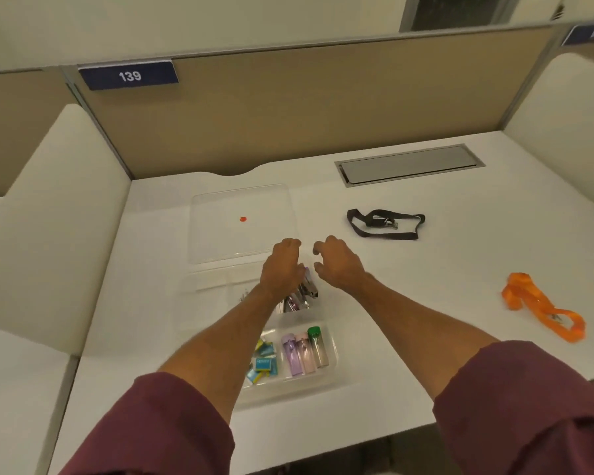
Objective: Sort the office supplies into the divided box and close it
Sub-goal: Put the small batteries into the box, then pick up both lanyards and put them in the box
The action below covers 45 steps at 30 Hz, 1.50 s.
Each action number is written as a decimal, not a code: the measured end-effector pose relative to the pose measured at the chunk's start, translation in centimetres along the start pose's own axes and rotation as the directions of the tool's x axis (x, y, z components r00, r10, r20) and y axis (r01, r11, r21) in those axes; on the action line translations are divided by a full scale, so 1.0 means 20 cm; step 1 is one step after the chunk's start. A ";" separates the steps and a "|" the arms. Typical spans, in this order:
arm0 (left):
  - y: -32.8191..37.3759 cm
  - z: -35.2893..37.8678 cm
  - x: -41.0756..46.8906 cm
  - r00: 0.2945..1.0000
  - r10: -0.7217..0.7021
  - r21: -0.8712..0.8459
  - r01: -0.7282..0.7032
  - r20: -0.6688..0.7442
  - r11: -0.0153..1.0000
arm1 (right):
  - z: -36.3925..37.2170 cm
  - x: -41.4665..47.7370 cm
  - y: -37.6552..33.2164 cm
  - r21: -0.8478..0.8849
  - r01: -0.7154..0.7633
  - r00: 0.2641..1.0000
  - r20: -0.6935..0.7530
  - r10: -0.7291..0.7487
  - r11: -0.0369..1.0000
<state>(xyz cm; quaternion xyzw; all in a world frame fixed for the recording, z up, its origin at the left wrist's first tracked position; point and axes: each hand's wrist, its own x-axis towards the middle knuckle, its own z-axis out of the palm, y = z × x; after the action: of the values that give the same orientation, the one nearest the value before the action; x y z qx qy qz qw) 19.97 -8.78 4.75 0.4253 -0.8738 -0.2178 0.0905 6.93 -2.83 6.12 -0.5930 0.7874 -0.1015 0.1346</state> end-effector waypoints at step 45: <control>1.01 0.77 0.90 0.987 -0.034 0.344 -0.024 0.160 0.939 | -0.32 -0.07 1.81 0.164 -0.542 0.839 0.061 0.540 0.824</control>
<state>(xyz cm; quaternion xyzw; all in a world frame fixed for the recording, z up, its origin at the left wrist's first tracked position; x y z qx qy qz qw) -10.84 -7.16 -0.21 0.4174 -0.9018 -0.0956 -0.0578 -27.60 8.57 0.78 -0.3321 0.9103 -0.1242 0.2137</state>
